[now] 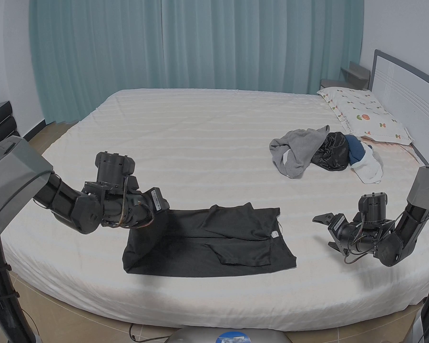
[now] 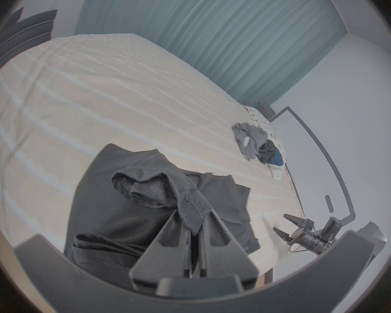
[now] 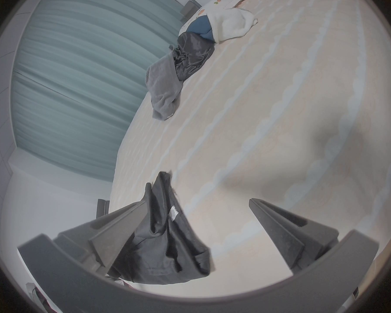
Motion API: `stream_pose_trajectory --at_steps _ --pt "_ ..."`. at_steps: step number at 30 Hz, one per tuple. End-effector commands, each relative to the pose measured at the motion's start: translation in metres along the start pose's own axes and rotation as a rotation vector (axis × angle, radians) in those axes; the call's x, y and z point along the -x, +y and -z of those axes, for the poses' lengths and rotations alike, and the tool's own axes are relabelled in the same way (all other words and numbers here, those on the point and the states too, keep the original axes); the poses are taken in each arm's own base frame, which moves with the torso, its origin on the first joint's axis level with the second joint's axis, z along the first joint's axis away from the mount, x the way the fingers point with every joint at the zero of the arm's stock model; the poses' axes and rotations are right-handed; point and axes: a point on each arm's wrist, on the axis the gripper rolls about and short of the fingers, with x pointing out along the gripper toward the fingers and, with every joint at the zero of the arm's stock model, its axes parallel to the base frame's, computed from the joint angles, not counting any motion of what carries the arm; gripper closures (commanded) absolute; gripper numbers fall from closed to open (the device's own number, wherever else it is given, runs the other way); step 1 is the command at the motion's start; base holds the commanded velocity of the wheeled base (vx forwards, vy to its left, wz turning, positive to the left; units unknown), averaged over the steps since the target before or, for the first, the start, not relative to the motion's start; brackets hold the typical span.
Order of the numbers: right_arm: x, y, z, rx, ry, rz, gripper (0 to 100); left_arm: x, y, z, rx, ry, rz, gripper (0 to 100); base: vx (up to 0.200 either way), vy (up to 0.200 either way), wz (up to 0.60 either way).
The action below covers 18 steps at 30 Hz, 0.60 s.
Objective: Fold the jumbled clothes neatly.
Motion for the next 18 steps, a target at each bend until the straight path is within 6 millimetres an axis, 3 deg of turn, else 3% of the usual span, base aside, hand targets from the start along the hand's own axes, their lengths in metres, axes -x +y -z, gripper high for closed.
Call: stream_pose_trajectory --at_steps 1,6,18 --pt "-0.001 0.001 0.0 0.004 0.001 -0.004 0 -0.011 -0.037 0.0 -0.012 0.03 0.042 100 0.0 -0.2 0.0" --pt "-0.002 0.002 0.003 0.008 0.008 -0.005 0 -0.024 -0.062 0.008 -0.048 0.054 0.04 100 0.0 -0.2 0.0" --pt "-0.002 0.002 0.004 0.01 0.012 -0.006 0 -0.068 -0.086 0.038 -0.106 0.032 -0.021 100 0.0 0.0 0.0"
